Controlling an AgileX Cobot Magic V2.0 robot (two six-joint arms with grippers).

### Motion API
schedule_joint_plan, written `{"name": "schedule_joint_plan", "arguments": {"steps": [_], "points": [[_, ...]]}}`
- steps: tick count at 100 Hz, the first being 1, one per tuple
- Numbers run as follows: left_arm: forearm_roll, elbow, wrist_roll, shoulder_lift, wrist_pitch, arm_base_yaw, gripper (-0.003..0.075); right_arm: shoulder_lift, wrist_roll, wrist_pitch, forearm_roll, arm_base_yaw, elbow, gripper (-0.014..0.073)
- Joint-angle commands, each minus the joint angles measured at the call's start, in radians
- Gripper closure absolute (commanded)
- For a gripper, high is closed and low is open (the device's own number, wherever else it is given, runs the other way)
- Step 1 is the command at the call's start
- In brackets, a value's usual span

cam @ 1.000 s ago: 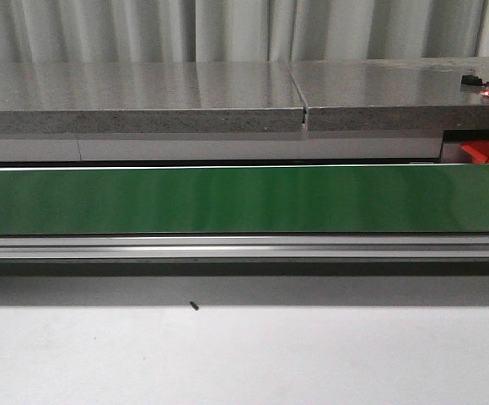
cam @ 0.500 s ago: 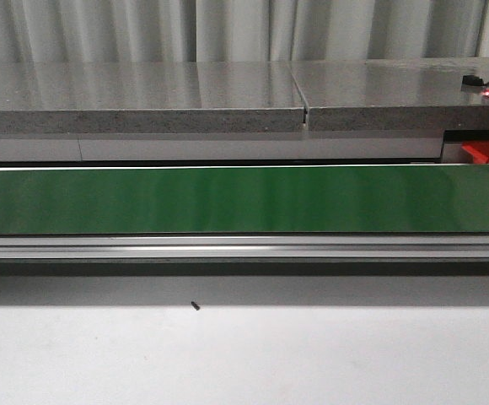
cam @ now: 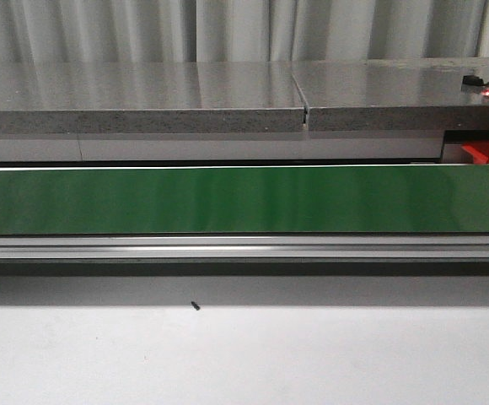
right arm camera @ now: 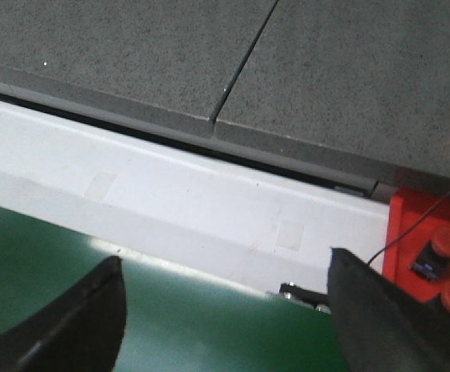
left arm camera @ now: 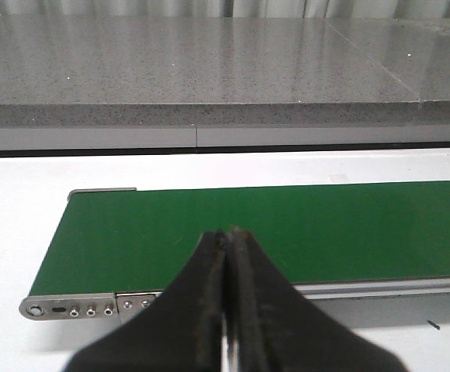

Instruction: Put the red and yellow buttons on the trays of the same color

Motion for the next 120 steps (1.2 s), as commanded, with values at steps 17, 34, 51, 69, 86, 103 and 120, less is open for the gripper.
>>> {"name": "schedule_joint_plan", "arguments": {"steps": [17,34,51,69,86,103,120], "points": [[-0.015,-0.024,-0.004,0.011,-0.075,-0.006,0.0741,-0.34,-0.013,-0.086,0.061,-0.001,0.319,0.0055],[-0.015,-0.024,-0.004,0.011,-0.075,-0.006,0.0741,-0.585,-0.013,-0.063,0.063,-0.001,0.497,0.0055],[-0.015,-0.024,-0.004,0.011,-0.075,-0.006,0.0741,-0.765,-0.013,-0.039,0.063,-0.001,0.571,0.0206],[-0.015,-0.024,-0.004,0.011,-0.075,-0.006,0.0741,-0.841,-0.013,0.014,0.063,-0.001,0.579,0.0579],[-0.015,-0.024,-0.004,0.011,-0.075,-0.006,0.0741,-0.841,-0.013,0.021,0.065,-0.001,0.579,0.0662],[-0.015,-0.024,-0.004,0.011,-0.075,-0.006,0.0741,-0.841,-0.013,0.021,0.065,-0.001,0.579,0.0662],[-0.015,-0.024,-0.004,0.011,-0.075,-0.006,0.0741,-0.841,-0.013,0.021,0.065,-0.001,0.579,0.0662]]}}
